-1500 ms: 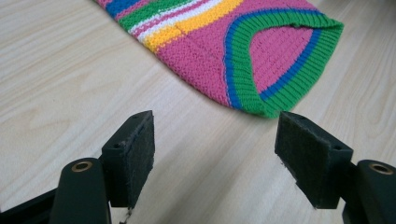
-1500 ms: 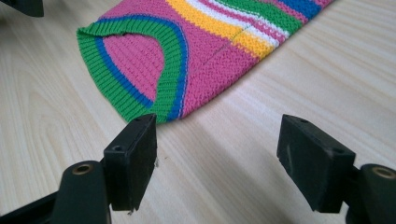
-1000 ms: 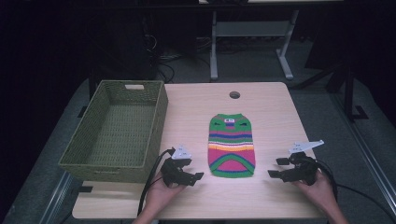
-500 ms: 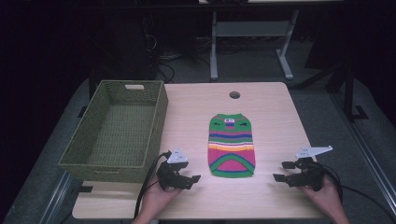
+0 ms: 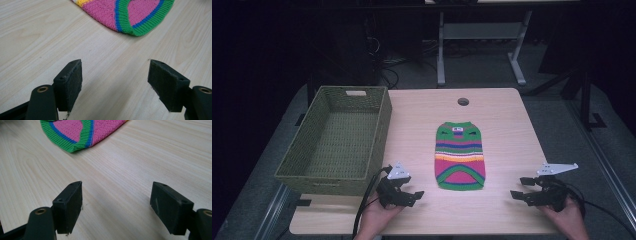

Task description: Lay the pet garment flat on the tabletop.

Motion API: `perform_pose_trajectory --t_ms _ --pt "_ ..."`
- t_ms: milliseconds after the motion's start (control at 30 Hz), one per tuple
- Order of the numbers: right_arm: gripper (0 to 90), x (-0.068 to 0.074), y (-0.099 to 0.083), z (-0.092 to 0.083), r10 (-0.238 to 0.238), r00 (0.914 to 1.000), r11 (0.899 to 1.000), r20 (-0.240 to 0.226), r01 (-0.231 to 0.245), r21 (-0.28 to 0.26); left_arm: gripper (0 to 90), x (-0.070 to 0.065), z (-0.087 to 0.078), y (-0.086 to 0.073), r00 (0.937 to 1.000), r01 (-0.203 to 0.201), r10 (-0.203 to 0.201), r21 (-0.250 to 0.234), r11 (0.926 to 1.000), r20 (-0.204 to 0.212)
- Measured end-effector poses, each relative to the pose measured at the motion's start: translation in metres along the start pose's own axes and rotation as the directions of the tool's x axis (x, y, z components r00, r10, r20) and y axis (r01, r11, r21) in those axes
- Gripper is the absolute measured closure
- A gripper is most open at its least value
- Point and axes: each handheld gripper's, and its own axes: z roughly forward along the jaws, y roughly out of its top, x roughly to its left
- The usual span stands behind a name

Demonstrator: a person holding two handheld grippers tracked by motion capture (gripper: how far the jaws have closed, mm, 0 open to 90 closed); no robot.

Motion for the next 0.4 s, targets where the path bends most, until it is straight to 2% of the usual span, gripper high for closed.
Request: perform_pose_trajectory --t_ms 133,233,400 --pt "24.6 0.002 -0.005 -0.004 -0.005 1.0000 1.000 0.008 0.006 -0.015 26.4 -0.001 -0.001 -0.006 0.9999 0.010 -0.010 -0.010 0.9999 -0.004" --pt "24.6 0.004 -0.012 -0.008 0.000 0.9998 1.000 0.021 0.000 -0.031 26.4 -0.002 -0.003 -0.010 1.0000 -0.002 0.002 -0.005 1.0000 -0.005" --pt "24.4 0.007 -0.026 -0.013 0.018 0.9996 0.998 0.024 -0.017 -0.052 26.4 0.000 -0.008 -0.008 0.9998 0.018 -0.018 -0.047 0.9987 0.000"
